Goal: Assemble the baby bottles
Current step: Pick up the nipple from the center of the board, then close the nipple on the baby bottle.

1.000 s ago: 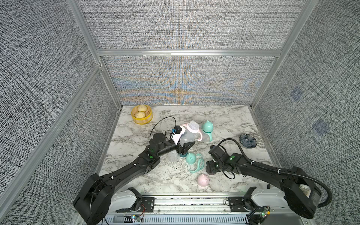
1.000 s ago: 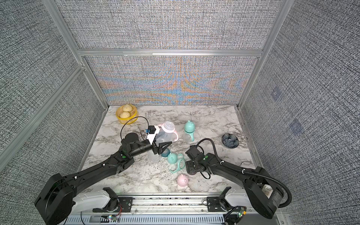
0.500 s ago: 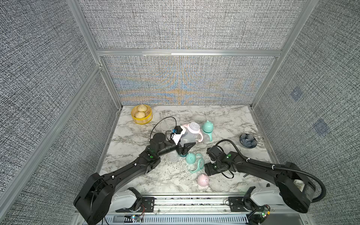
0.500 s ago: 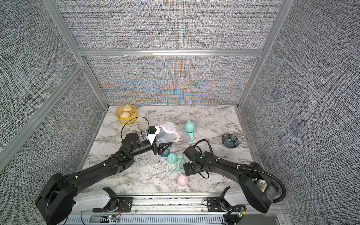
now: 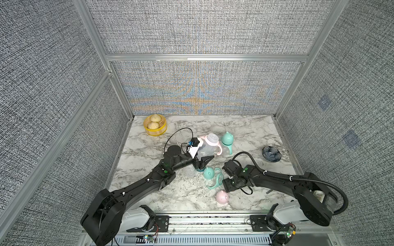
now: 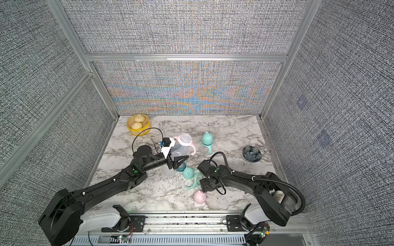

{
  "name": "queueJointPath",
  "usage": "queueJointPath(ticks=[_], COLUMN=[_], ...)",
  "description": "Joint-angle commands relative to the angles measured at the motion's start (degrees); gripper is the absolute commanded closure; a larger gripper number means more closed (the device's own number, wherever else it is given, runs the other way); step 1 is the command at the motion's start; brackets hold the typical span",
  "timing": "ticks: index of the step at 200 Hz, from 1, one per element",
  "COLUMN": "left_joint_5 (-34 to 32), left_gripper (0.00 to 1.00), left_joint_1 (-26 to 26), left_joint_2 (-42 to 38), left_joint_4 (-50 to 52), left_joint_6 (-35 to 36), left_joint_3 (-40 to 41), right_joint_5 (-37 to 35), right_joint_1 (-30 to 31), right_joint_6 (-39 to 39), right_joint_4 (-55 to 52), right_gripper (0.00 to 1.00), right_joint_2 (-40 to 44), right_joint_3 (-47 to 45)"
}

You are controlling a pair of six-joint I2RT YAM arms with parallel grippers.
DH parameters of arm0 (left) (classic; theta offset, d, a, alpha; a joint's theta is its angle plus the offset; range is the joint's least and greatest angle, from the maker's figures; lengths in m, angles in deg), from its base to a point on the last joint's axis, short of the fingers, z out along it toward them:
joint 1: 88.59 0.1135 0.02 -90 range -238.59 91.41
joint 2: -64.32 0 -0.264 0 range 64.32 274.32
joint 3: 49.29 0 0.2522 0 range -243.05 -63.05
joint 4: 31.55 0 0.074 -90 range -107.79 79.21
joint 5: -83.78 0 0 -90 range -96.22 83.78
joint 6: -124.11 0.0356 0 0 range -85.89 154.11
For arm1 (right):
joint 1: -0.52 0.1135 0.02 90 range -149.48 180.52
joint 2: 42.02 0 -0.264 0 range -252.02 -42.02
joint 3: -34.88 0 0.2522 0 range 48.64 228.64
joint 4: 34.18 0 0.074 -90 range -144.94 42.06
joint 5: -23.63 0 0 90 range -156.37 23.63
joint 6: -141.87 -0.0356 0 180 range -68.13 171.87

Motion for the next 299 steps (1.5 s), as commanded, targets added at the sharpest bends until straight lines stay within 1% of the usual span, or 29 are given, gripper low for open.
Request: queueJointPath(ticks=[1,19,52,81,102,146,195,200,236,299], left_joint_5=[0.73,0.71,0.59,0.57,1.38,4.16,7.22,7.25,7.57,8.17], left_gripper=[1.0,1.0,1.0,1.0,1.0,0.99,0.99,0.98,0.97,0.96], left_joint_1=[-0.01,0.03,-0.04,-0.04,-0.02,-0.03,0.02,0.01,-0.06,-0.89], left_joint_2=[-0.04,0.02,-0.07,-0.14,-0.15,0.09,1.09,1.09,2.0,3.02], left_joint_4=[-2.32,-2.31,-2.34,-2.16,-2.14,-2.6,-3.28,-3.28,-4.36,-5.57], left_joint_6=[0.26,0.27,0.36,0.77,1.62,3.55,5.42,5.6,6.42,6.77], left_joint_3=[0.28,0.3,0.48,0.56,0.91,1.79,2.48,2.63,3.81,4.68], right_joint_5=[-0.29,-0.48,-1.22,-1.68,-1.05,5.15,12.02,12.82,18.59,28.6], right_joint_1=[0.41,0.52,0.43,-0.15,-1.97,-8.21,-13.6,-13.94,-16.35,-17.23], right_joint_6=[-0.52,-0.77,-0.66,-0.2,0.96,4.6,9.66,10.15,13.29,16.55], right_joint_4=[-1.44,-1.92,-2.37,-3.43,-4.85,-8.58,-14.57,-14.99,-18.65,-23.09], right_gripper=[0.23,0.27,0.36,0.39,0.4,0.4,0.4,0.4,0.4,0.41], right_joint_2=[-0.52,-0.46,1.01,2.6,5.54,13.78,19.45,19.81,19.07,14.78], right_joint_3=[0.16,0.23,0.61,1.35,2.45,6.58,15.77,18.14,27.05,40.39])
